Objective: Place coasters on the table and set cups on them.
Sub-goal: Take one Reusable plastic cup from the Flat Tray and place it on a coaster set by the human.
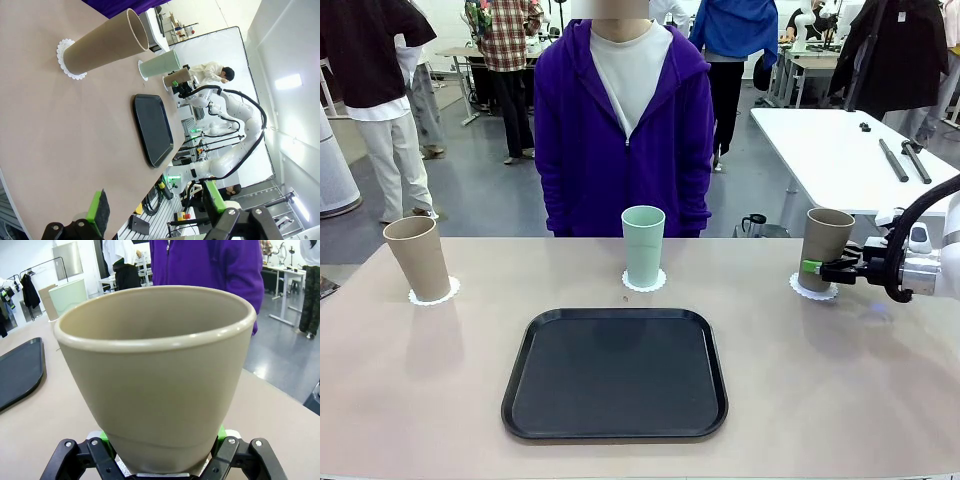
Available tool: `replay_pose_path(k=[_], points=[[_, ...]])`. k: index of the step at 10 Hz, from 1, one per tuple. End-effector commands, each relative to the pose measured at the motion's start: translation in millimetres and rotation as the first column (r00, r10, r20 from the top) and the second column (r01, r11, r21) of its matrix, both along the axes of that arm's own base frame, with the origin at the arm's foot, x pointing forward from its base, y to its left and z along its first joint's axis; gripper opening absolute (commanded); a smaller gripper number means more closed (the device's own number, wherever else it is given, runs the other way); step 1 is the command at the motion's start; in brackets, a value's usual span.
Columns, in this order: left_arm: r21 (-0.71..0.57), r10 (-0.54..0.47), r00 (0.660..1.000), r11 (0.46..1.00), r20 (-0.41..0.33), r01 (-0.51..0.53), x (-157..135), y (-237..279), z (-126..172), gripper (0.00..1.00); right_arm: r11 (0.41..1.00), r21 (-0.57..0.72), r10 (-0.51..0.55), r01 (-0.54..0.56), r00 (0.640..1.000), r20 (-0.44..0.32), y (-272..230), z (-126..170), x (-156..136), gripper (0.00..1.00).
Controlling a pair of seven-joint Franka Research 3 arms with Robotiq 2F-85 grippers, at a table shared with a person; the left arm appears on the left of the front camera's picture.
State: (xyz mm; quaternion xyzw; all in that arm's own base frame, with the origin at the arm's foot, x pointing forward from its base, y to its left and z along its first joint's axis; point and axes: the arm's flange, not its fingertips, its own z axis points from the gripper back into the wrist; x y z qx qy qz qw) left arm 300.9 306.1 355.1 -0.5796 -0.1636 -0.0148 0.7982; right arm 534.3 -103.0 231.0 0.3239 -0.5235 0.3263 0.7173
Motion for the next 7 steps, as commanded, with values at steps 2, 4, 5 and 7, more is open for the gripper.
replay_pose_path(k=[2,4,5,7], points=[[-0.002,0.007,1.0,1.0,-0.004,-0.007,-2,0,2,1.0,1.0,-0.013,0.028,-0.028,0.999,-0.025,-3,-3,2,1.0],[-0.002,0.007,1.0,1.0,-0.004,-0.007,-2,0,2,1.0,0.998,-0.047,0.027,-0.029,0.999,-0.034,-1,0,-3,1.0],[-0.002,0.007,1.0,1.0,-0.004,-0.007,-2,0,2,1.0,0.997,-0.064,0.033,-0.035,0.999,-0.037,-1,1,-4,1.0],[-0.002,0.007,1.0,1.0,-0.004,-0.007,-2,0,2,1.0,0.993,-0.109,0.035,-0.039,0.999,-0.042,-3,3,-7,1.0]])
